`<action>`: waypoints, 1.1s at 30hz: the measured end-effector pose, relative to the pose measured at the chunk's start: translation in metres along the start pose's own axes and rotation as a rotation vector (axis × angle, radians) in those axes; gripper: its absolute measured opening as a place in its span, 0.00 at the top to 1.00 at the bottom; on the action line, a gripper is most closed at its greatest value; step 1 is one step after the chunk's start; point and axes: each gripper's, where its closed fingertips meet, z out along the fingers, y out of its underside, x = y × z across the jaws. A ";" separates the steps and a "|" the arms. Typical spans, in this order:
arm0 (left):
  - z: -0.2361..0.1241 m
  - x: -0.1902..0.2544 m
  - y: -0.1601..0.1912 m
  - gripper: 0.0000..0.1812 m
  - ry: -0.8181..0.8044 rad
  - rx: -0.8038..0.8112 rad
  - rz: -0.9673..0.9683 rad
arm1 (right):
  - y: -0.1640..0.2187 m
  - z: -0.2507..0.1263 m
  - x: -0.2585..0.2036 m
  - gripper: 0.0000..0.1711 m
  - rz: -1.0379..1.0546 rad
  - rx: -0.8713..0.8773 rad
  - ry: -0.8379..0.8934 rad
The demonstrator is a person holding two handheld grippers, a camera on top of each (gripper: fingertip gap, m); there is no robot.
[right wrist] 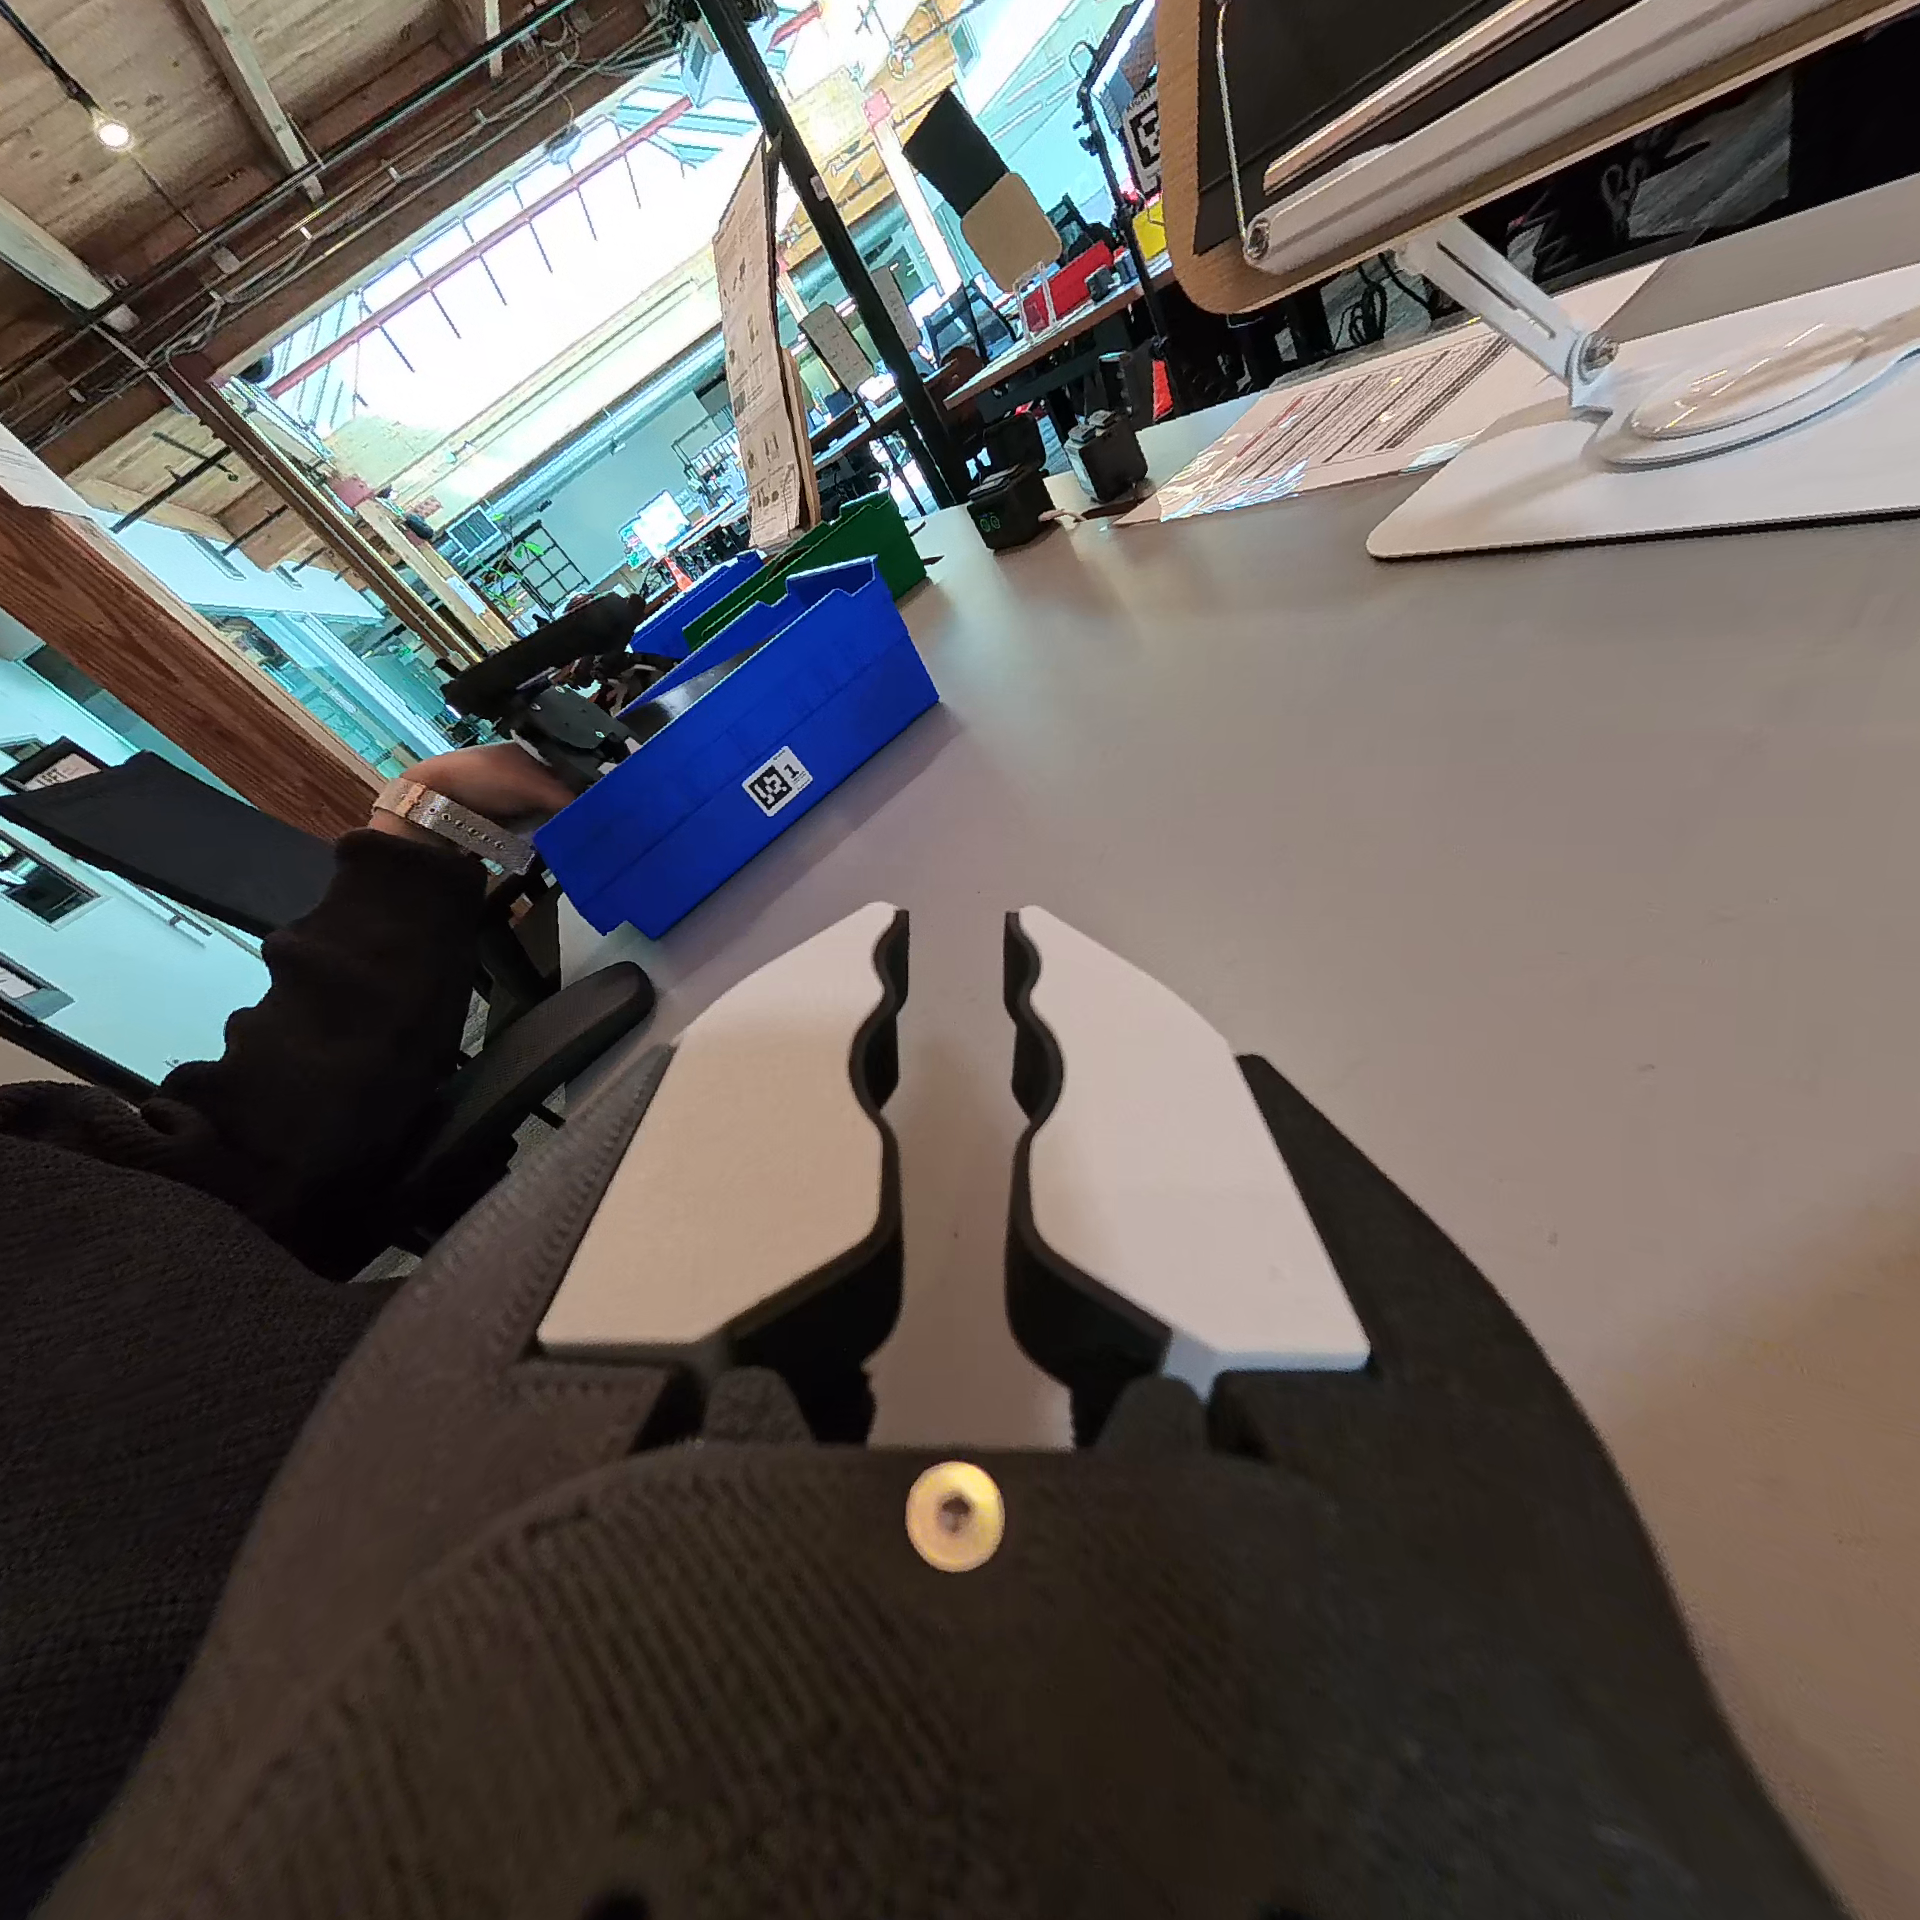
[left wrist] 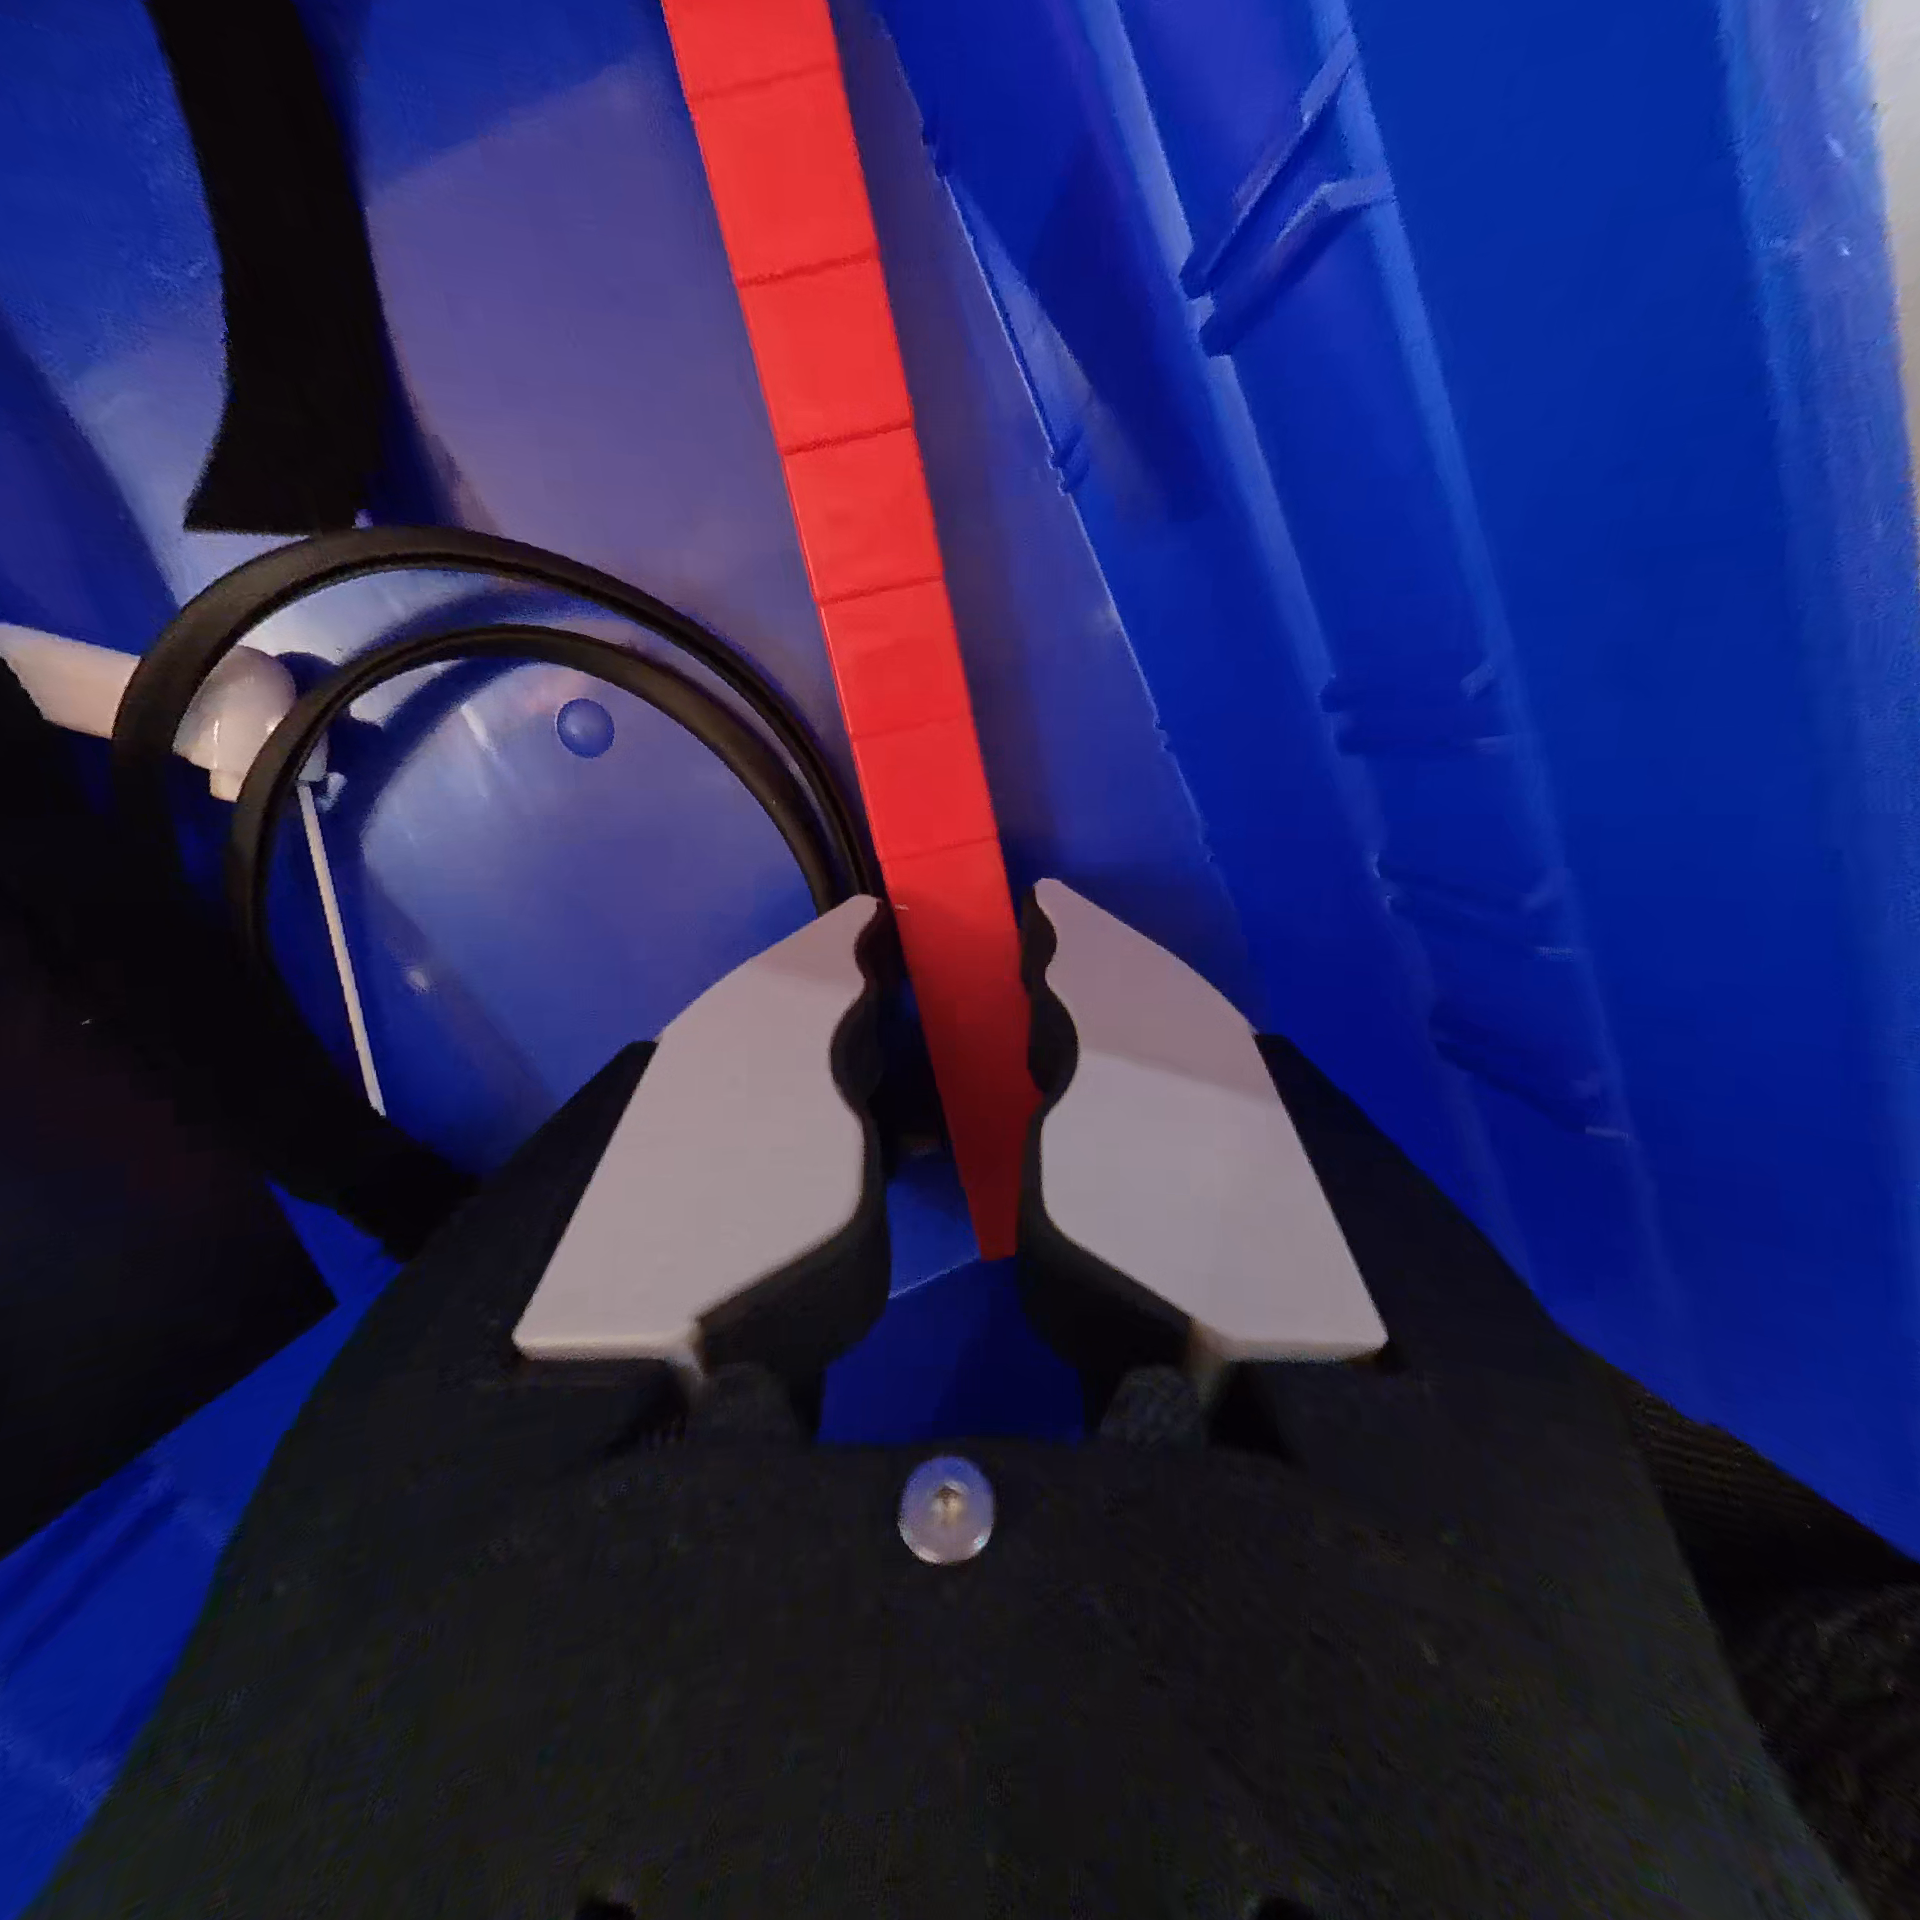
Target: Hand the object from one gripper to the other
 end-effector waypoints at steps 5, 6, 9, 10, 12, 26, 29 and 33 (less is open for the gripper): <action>-0.001 -0.003 -0.001 0.87 0.003 0.027 -0.001 | 0.000 0.000 0.000 0.90 0.002 0.001 -0.001; -0.003 -0.004 -0.002 0.87 0.005 0.045 -0.003 | 0.000 0.000 0.000 0.90 0.003 0.001 -0.001; -0.017 -0.010 -0.007 0.87 -0.013 0.131 -0.026 | 0.000 0.000 0.000 0.90 0.005 0.001 -0.001; -0.025 -0.012 -0.011 0.87 -0.012 0.180 -0.037 | 0.000 0.000 0.000 0.90 0.007 0.001 -0.002; -0.043 -0.014 -0.021 0.87 -0.005 0.292 -0.057 | 0.000 0.000 0.000 0.90 0.010 0.001 -0.004; -0.091 -0.025 -0.042 0.98 -0.092 0.517 -0.091 | -0.001 -0.001 0.000 0.90 0.018 0.007 -0.009; -0.071 -0.025 -0.030 0.96 -0.113 0.390 -0.057 | -0.001 -0.001 -0.001 0.90 0.020 0.008 -0.010; -0.045 -0.032 -0.014 0.89 -0.141 0.237 -0.057 | -0.001 -0.001 -0.001 0.90 0.021 0.008 -0.011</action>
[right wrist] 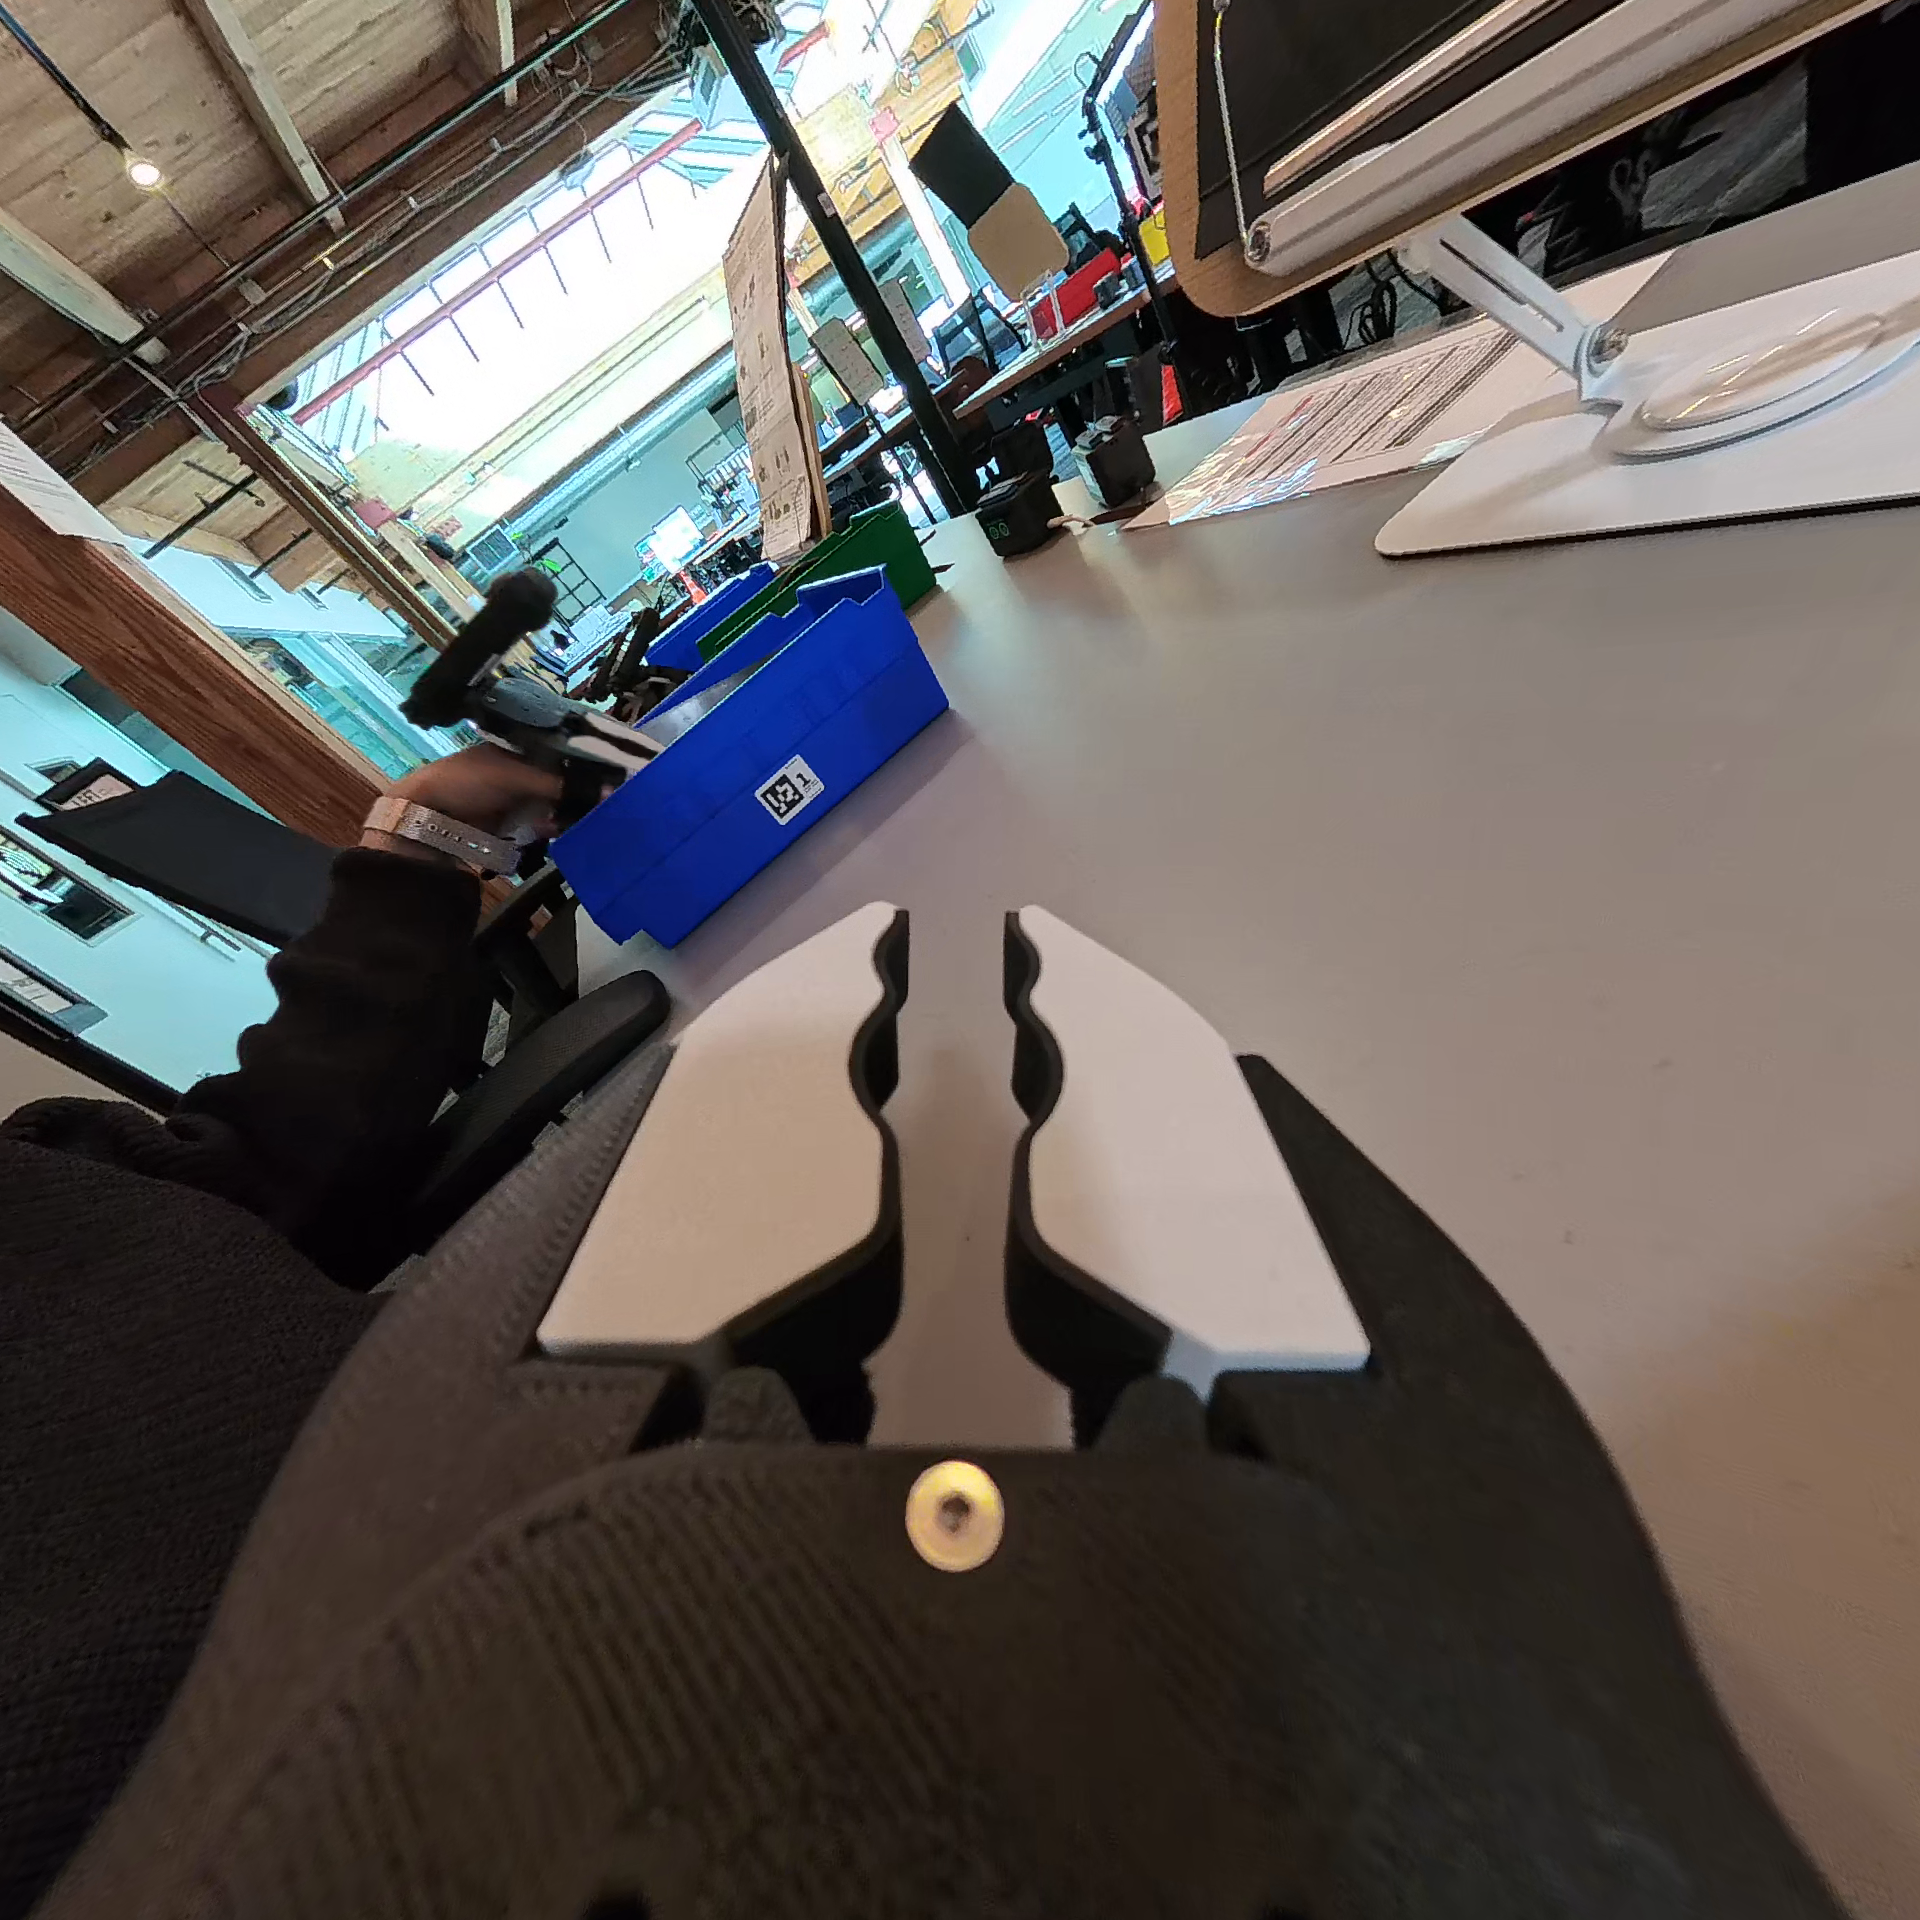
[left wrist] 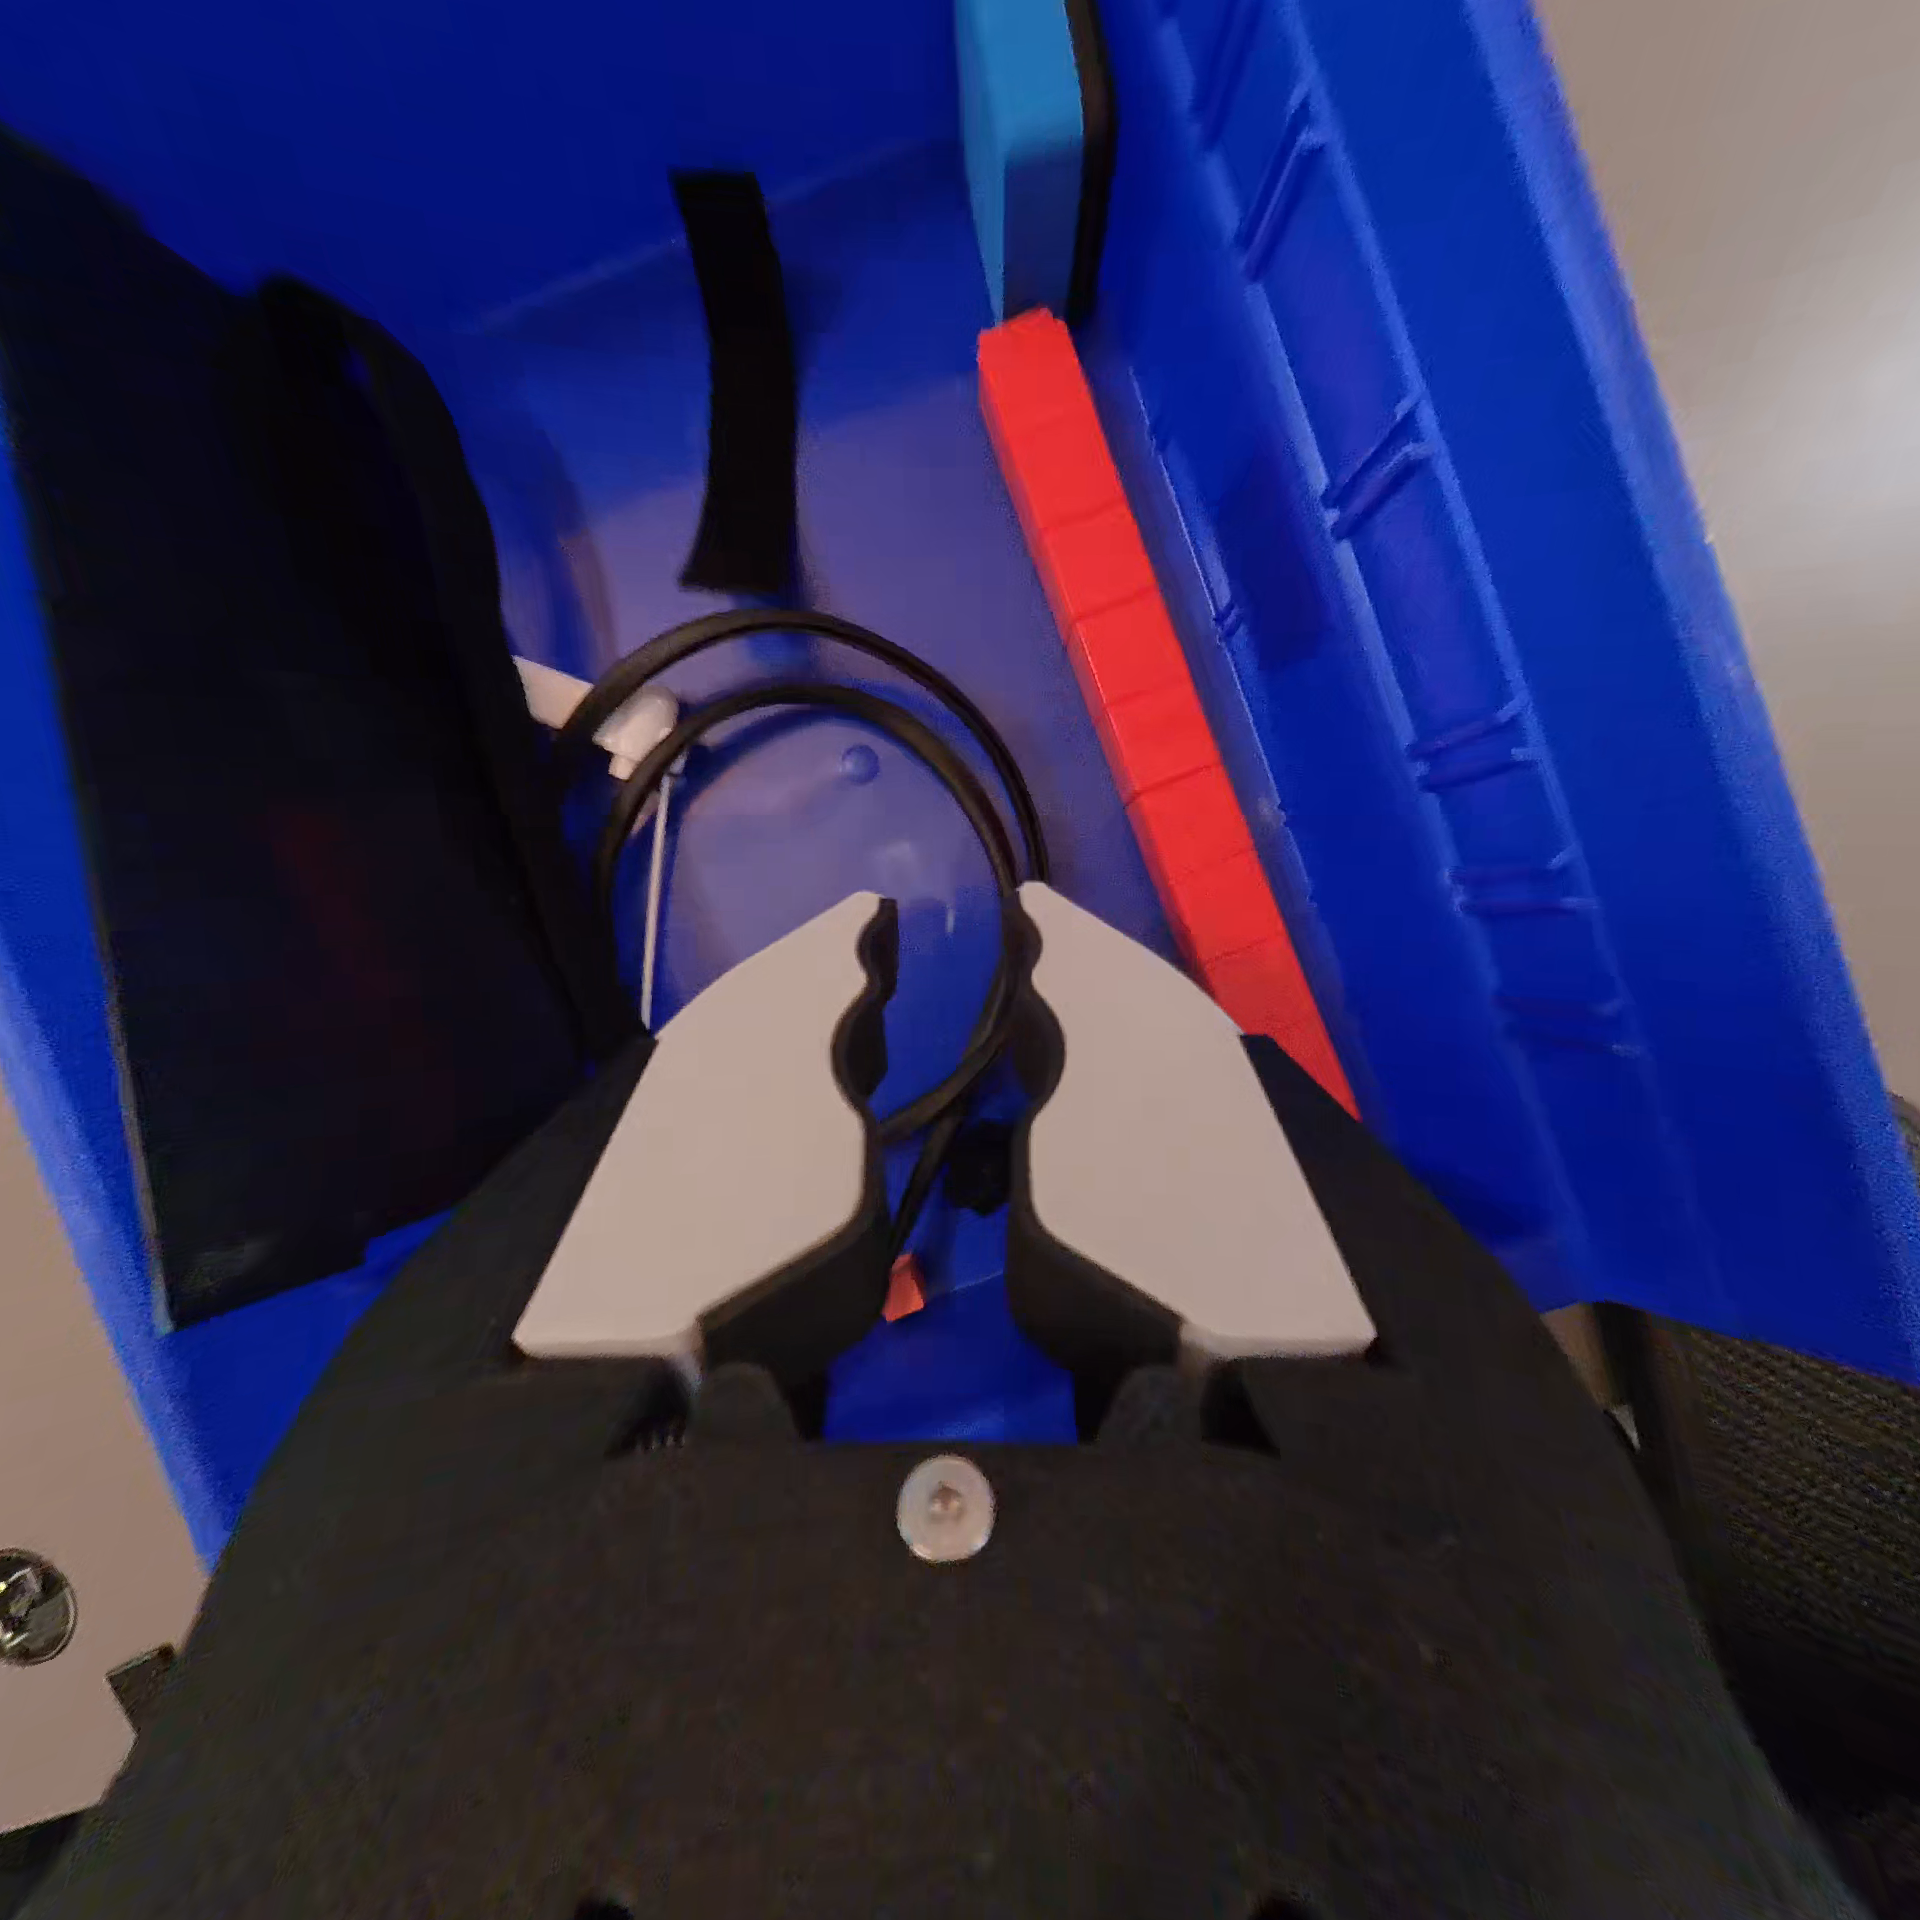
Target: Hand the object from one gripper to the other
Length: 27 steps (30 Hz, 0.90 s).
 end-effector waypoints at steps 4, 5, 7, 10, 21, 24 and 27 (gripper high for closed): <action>0.012 0.015 0.000 0.80 0.082 -0.005 0.024 | 0.000 0.000 0.001 0.90 0.008 0.000 -0.002; 0.014 0.017 -0.002 0.80 0.090 -0.005 0.031 | 0.000 0.000 0.001 0.90 0.010 0.000 -0.003; 0.019 0.021 -0.009 0.82 0.088 0.005 0.050 | 0.000 0.000 0.001 0.90 0.012 0.001 -0.003; 0.020 0.043 -0.028 0.86 0.202 0.080 0.032 | 0.000 0.000 0.001 0.90 0.012 0.004 -0.002; 0.045 0.043 -0.008 0.79 0.202 -0.071 -0.057 | -0.001 0.000 0.001 0.90 0.019 0.006 -0.004; 0.051 0.044 0.002 0.75 0.199 -0.132 -0.040 | -0.001 0.000 0.001 0.90 0.019 0.006 -0.004; 0.051 0.034 0.003 0.80 0.111 -0.166 -0.020 | 0.000 0.000 0.001 0.90 0.021 0.006 -0.005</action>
